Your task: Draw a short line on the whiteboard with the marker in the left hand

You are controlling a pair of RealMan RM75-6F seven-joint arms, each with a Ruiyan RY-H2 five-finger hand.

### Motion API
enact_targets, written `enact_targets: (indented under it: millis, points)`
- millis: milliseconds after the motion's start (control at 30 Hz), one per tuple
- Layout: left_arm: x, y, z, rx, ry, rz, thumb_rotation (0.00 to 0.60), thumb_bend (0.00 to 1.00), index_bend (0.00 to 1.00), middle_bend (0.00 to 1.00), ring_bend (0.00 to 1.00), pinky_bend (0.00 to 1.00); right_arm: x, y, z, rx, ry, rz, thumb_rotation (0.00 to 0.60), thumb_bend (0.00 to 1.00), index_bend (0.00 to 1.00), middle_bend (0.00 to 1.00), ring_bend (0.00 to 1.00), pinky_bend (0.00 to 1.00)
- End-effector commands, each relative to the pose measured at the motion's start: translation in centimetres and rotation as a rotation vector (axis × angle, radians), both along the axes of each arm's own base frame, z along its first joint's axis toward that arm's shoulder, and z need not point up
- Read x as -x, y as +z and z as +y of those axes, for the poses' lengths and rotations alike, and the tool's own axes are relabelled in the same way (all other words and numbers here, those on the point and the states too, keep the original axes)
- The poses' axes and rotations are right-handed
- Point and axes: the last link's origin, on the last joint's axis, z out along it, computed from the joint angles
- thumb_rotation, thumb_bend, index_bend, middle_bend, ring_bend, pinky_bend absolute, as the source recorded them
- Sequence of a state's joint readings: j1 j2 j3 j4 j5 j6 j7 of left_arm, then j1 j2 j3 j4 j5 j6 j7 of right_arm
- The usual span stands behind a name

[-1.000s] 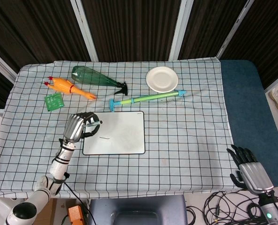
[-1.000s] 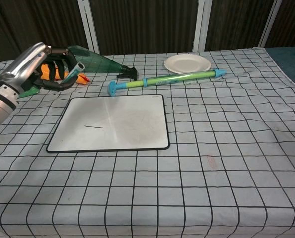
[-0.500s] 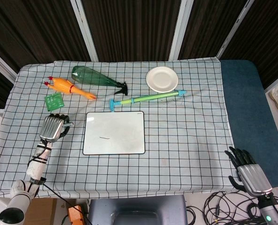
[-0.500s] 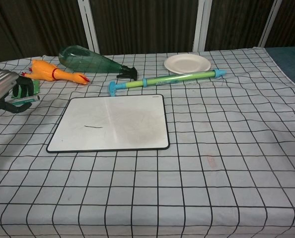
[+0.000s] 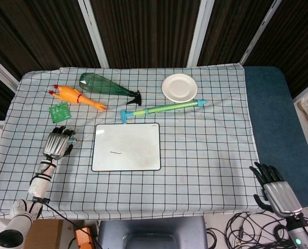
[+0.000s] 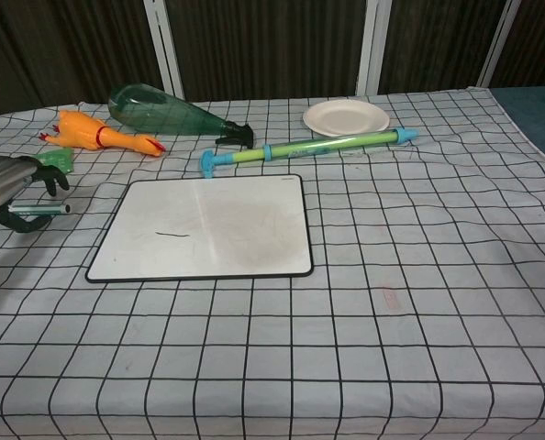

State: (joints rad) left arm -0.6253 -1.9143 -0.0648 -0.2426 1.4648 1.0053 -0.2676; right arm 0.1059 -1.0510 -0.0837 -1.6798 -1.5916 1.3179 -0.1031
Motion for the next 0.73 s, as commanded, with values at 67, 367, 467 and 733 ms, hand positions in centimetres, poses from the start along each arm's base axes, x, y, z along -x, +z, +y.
enact_targets:
  millis: [67, 367, 467, 733]
  points:
    - [-0.1, 0.5, -0.1, -0.015, -0.019, -0.01, 0.6, 0.35, 0.28, 0.29, 0.11, 0.2, 0.0, 0.0, -0.1, 0.004, 0.0, -0.001, 0.6, 0.33, 0.0, 0.0, 0.0, 0.08]
    - [0.2, 5.4, -10.5, -0.051, -0.19, -0.251, 0.6, 0.33, 0.13, 0.12, 0.0, 0.06, 0.1, 0.6, 0.0, 0.021, -0.003, -0.007, 0.6, 0.33, 0.0, 0.0, 0.0, 0.08]
    - [0.3, 7.9, -17.5, -0.041, -0.117, -0.287, 0.6, 0.33, 0.05, 0.02, 0.0, 0.0, 0.2, 0.7, -0.1, 0.036, -0.009, -0.006, 0.6, 0.33, 0.0, 0.0, 0.0, 0.08]
    - [-0.2, 10.1, -22.5, -0.041, -0.044, -0.264, 0.6, 0.33, 0.0, 0.0, 0.0, 0.0, 0.0, 0.2, -0.1, 0.036, -0.003, 0.009, 0.6, 0.33, 0.0, 0.0, 0.0, 0.08]
